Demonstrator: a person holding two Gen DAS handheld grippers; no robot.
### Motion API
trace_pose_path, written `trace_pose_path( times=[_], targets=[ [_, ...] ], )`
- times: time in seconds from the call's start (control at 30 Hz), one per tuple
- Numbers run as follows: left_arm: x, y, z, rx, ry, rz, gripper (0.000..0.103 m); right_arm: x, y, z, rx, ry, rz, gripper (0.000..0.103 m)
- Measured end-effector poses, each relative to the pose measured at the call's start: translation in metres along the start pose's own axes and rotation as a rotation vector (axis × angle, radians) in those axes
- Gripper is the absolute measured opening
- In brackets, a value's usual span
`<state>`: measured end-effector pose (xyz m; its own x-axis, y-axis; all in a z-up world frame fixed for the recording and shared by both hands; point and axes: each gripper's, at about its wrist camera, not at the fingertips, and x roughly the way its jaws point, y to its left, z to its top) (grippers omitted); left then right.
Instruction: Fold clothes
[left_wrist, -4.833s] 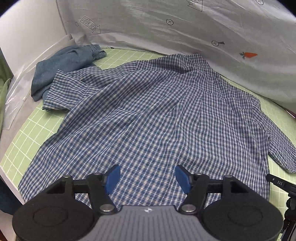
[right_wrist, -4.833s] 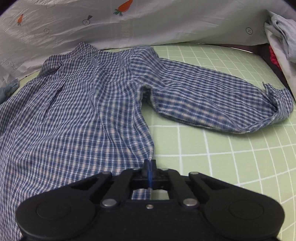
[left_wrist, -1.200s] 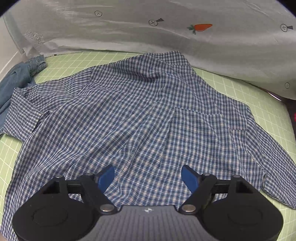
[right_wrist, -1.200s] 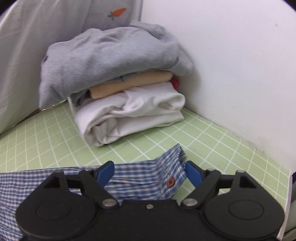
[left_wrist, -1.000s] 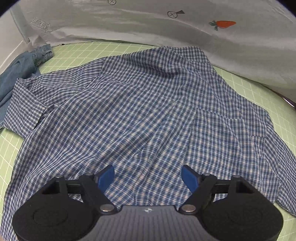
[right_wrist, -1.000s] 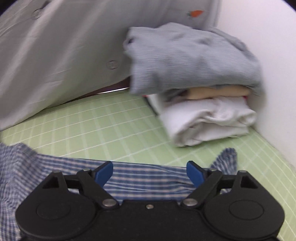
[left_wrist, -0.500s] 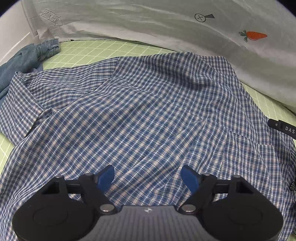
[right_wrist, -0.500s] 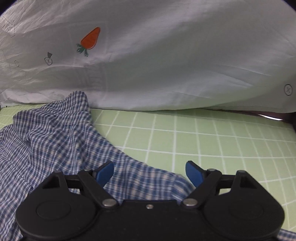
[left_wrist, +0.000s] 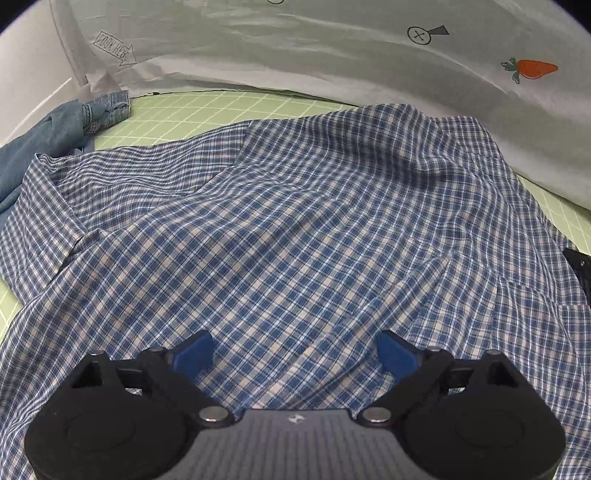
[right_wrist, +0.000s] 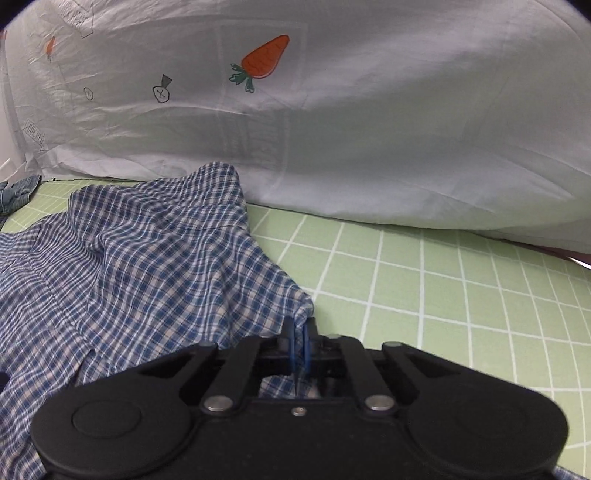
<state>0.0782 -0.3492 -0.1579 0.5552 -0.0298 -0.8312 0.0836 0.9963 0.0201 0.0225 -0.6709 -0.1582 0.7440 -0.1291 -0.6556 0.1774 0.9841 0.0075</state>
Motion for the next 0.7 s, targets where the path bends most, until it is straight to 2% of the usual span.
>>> trace_pose_path(
  times=[0.2, 0.33, 0.47, 0.57, 0.6, 0.63, 0.67, 0.7],
  targets=[
    [0.018, -0.007, 0.019, -0.013, -0.034, 0.012, 0.102, 0.018, -0.010, 0.010, 0.060, -0.045, -0.115, 0.002],
    [0.033, -0.017, 0.039, -0.004, -0.058, 0.004, 0.103, 0.043, -0.010, 0.026, 0.030, -0.072, -0.173, 0.002],
    [0.046, -0.027, 0.058, 0.000, -0.067, 0.001, 0.103, 0.061, -0.011, 0.040, 0.031, -0.075, -0.187, 0.002],
    [0.047, -0.027, 0.063, -0.012, -0.055, 0.003, 0.103, 0.063, -0.013, 0.044, 0.039, -0.066, -0.187, 0.006],
    [0.045, -0.025, 0.061, -0.017, -0.049, -0.004, 0.103, 0.061, -0.016, 0.044, 0.044, -0.058, -0.187, 0.020],
    [0.041, -0.022, 0.059, -0.023, -0.046, -0.010, 0.103, 0.056, -0.019, 0.044, 0.056, -0.045, -0.194, 0.039],
    [0.035, -0.018, 0.056, -0.028, -0.047, -0.011, 0.103, 0.049, -0.023, 0.043, 0.072, -0.040, -0.200, 0.046],
    [0.029, -0.015, 0.053, -0.033, -0.048, -0.011, 0.103, 0.039, -0.027, 0.041, 0.091, -0.043, -0.211, 0.060]
  ],
)
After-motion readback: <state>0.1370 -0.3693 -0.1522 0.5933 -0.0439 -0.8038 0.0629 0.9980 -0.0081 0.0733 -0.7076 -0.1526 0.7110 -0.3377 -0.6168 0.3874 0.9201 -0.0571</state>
